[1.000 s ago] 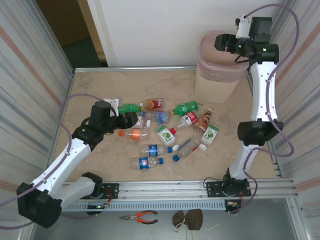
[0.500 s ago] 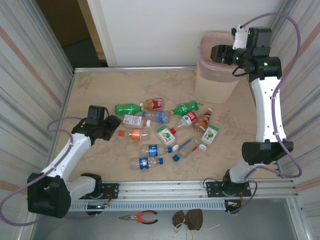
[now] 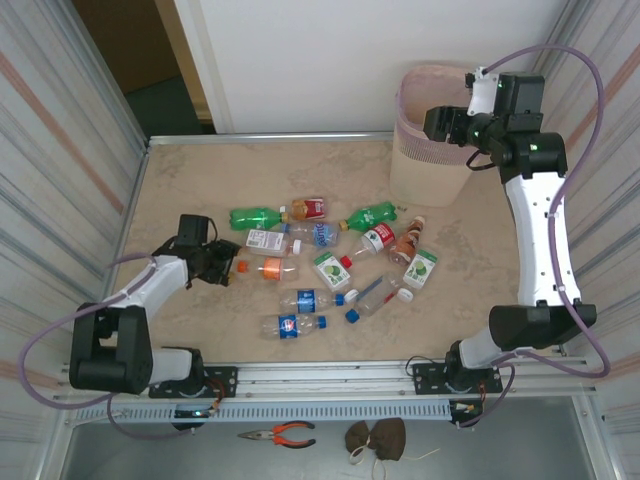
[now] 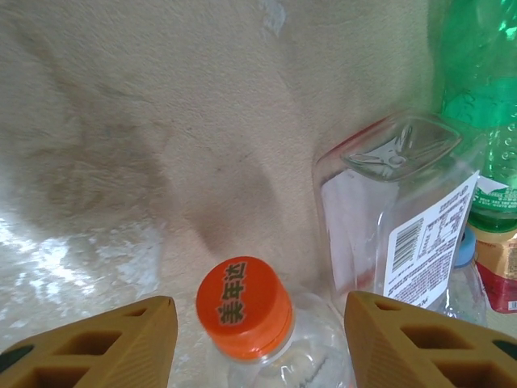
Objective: Put the plastic bottles in the bin
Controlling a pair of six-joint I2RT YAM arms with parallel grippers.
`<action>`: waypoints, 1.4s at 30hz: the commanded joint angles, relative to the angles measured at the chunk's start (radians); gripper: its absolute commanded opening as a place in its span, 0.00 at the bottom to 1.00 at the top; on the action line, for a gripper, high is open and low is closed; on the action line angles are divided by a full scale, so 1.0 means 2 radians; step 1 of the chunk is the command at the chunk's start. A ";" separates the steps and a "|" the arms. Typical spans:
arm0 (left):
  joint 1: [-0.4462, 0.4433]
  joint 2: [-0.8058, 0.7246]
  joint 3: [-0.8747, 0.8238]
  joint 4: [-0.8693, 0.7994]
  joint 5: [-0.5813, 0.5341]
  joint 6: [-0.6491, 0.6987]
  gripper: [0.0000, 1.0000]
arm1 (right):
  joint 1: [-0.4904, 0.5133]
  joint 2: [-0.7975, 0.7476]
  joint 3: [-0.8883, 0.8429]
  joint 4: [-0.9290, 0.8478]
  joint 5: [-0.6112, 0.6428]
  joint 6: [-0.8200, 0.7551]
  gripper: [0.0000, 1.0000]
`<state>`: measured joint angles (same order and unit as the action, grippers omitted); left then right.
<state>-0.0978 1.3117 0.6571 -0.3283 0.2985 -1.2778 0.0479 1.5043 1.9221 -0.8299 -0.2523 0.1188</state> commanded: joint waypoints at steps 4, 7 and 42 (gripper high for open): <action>0.004 0.032 -0.013 0.041 0.029 -0.039 0.54 | 0.004 -0.021 -0.005 0.011 0.012 -0.009 0.76; 0.004 0.041 -0.014 0.046 0.031 -0.048 0.51 | 0.003 -0.024 -0.005 0.009 0.013 -0.011 0.76; 0.004 -0.068 -0.018 0.013 -0.007 -0.026 0.20 | 0.007 -0.069 -0.019 0.005 0.008 -0.013 0.75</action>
<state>-0.0971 1.2461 0.6075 -0.2470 0.3256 -1.3865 0.0525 1.4086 1.8938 -0.8307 -0.2314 0.1181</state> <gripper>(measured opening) 0.301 0.749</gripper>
